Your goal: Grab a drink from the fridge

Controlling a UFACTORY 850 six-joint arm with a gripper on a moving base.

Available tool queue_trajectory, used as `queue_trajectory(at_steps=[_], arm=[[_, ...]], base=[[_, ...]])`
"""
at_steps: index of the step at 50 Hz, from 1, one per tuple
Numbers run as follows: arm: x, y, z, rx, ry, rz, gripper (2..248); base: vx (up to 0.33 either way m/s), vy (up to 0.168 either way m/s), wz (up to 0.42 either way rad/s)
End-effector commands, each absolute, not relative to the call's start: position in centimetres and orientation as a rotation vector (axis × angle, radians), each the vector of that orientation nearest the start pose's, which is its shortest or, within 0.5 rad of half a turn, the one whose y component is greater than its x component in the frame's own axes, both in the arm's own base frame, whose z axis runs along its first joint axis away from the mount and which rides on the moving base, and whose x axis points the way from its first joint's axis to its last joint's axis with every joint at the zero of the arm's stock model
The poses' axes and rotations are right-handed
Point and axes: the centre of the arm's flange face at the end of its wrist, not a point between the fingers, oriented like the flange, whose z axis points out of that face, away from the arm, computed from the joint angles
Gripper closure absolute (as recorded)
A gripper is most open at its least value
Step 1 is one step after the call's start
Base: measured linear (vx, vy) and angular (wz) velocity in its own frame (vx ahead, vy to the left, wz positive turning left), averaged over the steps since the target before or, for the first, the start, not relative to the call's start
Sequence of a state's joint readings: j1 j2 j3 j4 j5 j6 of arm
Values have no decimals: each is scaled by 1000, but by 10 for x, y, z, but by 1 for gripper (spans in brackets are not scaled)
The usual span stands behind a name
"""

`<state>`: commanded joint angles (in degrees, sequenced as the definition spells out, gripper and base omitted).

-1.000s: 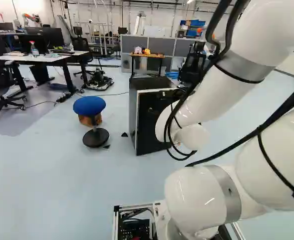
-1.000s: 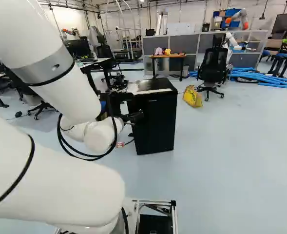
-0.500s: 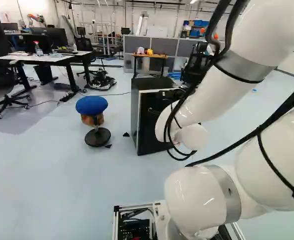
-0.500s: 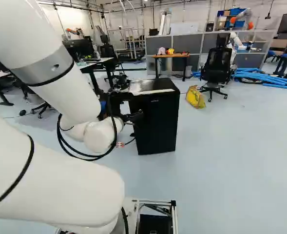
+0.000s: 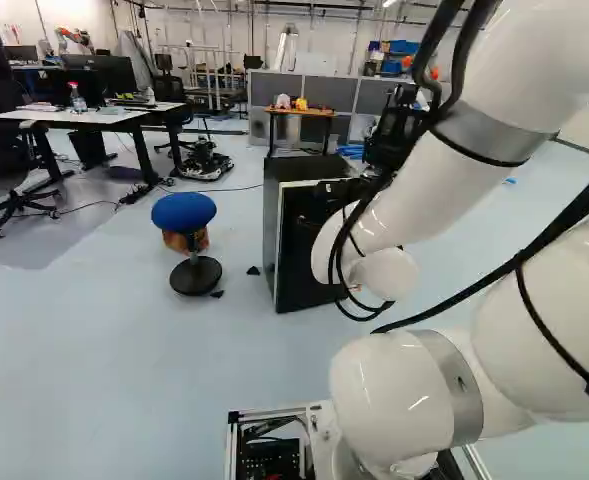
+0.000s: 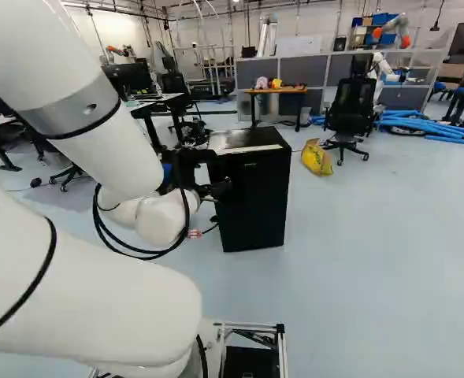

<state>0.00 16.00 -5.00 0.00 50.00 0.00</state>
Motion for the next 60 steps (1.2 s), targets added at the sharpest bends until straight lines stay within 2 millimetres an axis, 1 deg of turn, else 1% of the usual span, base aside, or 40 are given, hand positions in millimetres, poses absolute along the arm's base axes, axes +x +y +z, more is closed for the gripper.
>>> queue_trajectory(at_steps=[29, 60], arm=[[270, 0, 366, -2558, 0, -1824, 3], [270, 0, 366, -2558, 0, -1824, 3]], base=[[46, -6, 0], [52, -10, 118]])
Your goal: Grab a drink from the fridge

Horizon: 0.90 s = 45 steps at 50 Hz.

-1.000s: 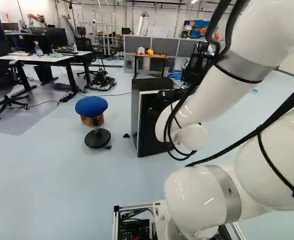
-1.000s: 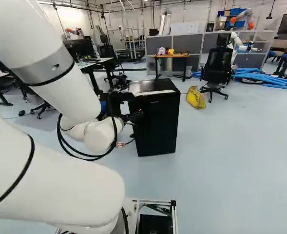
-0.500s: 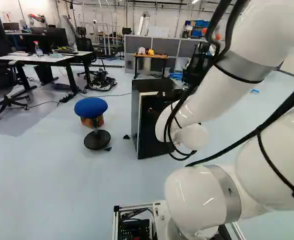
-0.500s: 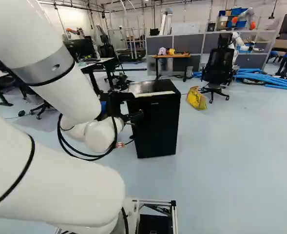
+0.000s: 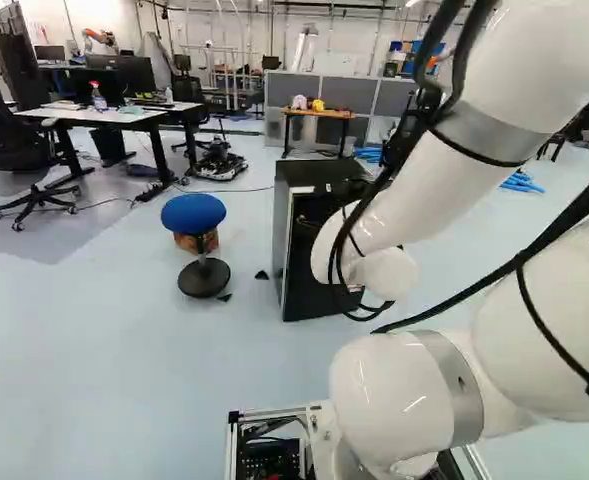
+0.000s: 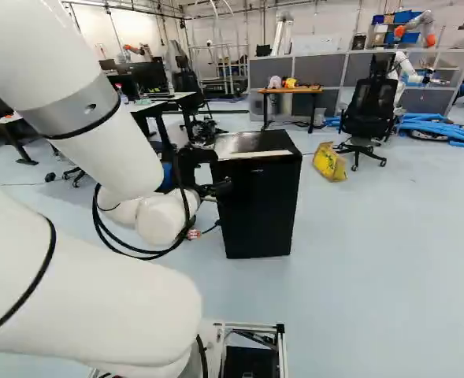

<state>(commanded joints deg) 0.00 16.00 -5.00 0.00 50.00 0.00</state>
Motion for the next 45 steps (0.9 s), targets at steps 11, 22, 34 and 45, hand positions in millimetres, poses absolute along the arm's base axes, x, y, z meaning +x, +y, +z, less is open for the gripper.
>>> queue_trajectory(at_steps=[11, 22, 34, 45], arm=[[270, 0, 366, -2558, 0, -1824, 3], [270, 0, 366, -2558, 0, -1824, 3], [270, 0, 366, -2558, 0, -1824, 3], [270, 0, 366, -2558, 0, -1824, 3]], base=[[52, -15, 138], [49, -15, 135], [48, -35, 45], [46, -40, 6]])
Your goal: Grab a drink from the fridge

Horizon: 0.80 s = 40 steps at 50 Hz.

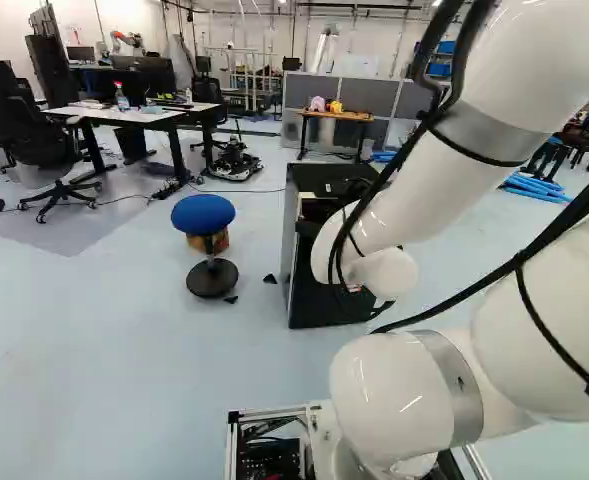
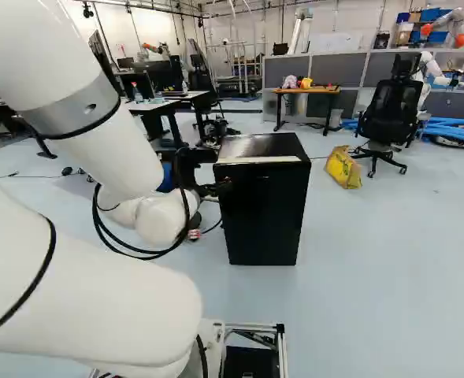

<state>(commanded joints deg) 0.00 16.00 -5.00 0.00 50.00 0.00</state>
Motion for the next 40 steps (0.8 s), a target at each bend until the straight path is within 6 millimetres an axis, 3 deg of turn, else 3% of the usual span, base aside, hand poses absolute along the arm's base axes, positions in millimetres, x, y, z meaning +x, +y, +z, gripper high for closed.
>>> queue_trajectory(at_steps=[17, 40], arm=[[270, 0, 366, -2558, 0, -1824, 3], [270, 0, 366, -2558, 0, -1824, 3]], base=[[41, -40, 5], [30, -25, 116]])
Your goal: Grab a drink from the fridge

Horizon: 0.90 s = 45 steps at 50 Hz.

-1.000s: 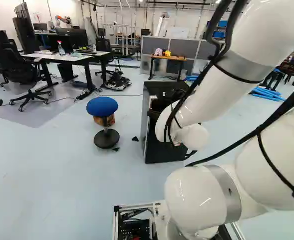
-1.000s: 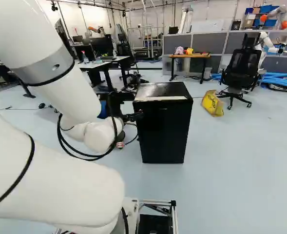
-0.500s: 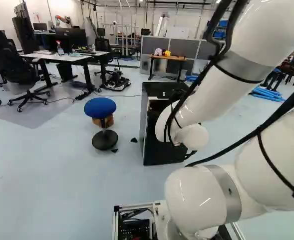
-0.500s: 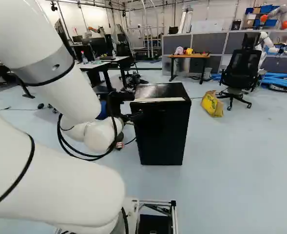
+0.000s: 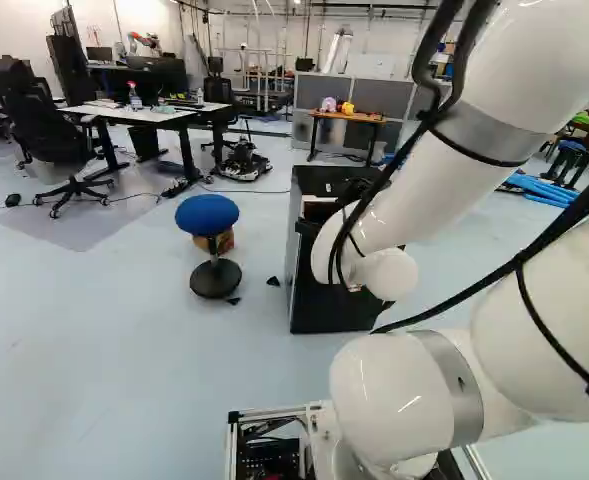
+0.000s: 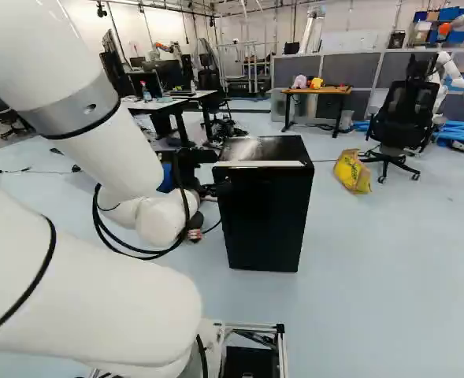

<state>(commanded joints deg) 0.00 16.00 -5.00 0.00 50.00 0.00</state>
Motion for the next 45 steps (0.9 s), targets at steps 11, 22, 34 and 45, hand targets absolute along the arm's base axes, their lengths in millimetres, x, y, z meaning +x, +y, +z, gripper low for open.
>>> queue_trajectory(at_steps=[11, 22, 34, 45], arm=[[270, 0, 366, -2558, 0, -1824, 3], [270, 0, 366, -2558, 0, -1824, 3], [270, 0, 366, -2558, 0, -1824, 3], [270, 0, 366, -2558, 0, -1824, 3]], base=[[3, -11, 70], [0, 0, 0], [0, 0, 0], [0, 0, 0]])
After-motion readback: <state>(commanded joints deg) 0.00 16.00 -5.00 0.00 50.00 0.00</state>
